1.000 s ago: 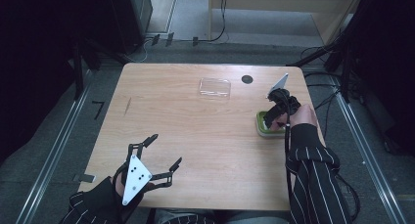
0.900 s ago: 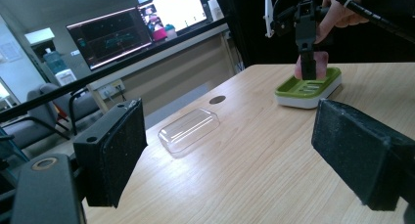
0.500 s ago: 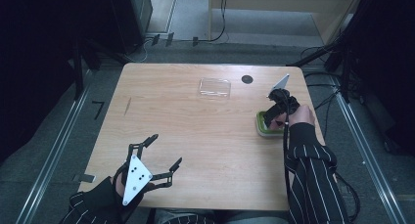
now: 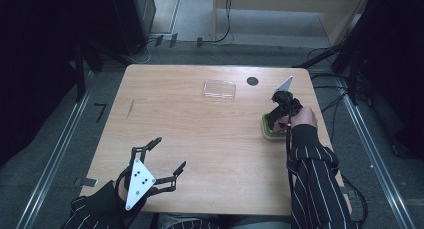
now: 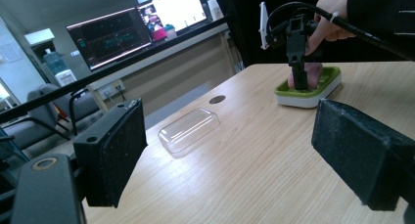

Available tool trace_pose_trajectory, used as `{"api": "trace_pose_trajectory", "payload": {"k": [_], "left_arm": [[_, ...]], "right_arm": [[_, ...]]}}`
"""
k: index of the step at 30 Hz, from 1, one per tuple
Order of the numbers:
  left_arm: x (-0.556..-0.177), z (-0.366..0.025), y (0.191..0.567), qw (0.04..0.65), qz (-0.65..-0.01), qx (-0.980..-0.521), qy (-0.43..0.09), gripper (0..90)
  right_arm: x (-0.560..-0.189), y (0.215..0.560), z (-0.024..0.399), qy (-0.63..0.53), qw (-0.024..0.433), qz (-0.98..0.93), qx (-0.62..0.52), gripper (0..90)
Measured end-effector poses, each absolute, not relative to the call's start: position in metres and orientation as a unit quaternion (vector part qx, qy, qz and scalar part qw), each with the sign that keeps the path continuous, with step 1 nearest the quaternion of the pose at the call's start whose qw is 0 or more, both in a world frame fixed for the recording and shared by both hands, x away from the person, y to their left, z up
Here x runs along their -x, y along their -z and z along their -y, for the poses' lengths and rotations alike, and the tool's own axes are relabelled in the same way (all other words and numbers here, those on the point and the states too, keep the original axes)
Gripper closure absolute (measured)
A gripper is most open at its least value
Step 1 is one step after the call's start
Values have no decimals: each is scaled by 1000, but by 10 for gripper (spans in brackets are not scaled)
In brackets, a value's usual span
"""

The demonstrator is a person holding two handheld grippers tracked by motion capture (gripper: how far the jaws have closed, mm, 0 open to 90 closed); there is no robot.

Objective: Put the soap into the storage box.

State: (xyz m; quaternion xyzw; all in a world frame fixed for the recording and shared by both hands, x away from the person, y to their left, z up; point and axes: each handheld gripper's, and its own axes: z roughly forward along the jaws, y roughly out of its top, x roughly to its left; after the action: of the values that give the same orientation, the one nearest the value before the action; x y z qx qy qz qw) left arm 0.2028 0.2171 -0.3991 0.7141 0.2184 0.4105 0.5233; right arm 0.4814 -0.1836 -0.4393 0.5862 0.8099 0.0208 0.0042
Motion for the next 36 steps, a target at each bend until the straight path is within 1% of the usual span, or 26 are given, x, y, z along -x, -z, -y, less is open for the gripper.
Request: {"api": "trace_pose_trajectory", "payload": {"k": [8, 20, 31, 36], "left_arm": [[-203, -217, 399, 523, -218, -714, -411, 136], [-203, -217, 399, 524, -219, -713, -411, 136], [-203, -218, 399, 524, -219, -713, -411, 136], [-203, -217, 399, 523, -218, -714, -411, 136]], "right_arm": [[-485, 446, 183, -13, -2, -802, -597, 137], [-486, 451, 184, -16, 12, -790, -613, 136], [-487, 457, 185, -10, 4, -786, -618, 135], [-487, 456, 186, -12, 8, -786, -619, 132]]}}
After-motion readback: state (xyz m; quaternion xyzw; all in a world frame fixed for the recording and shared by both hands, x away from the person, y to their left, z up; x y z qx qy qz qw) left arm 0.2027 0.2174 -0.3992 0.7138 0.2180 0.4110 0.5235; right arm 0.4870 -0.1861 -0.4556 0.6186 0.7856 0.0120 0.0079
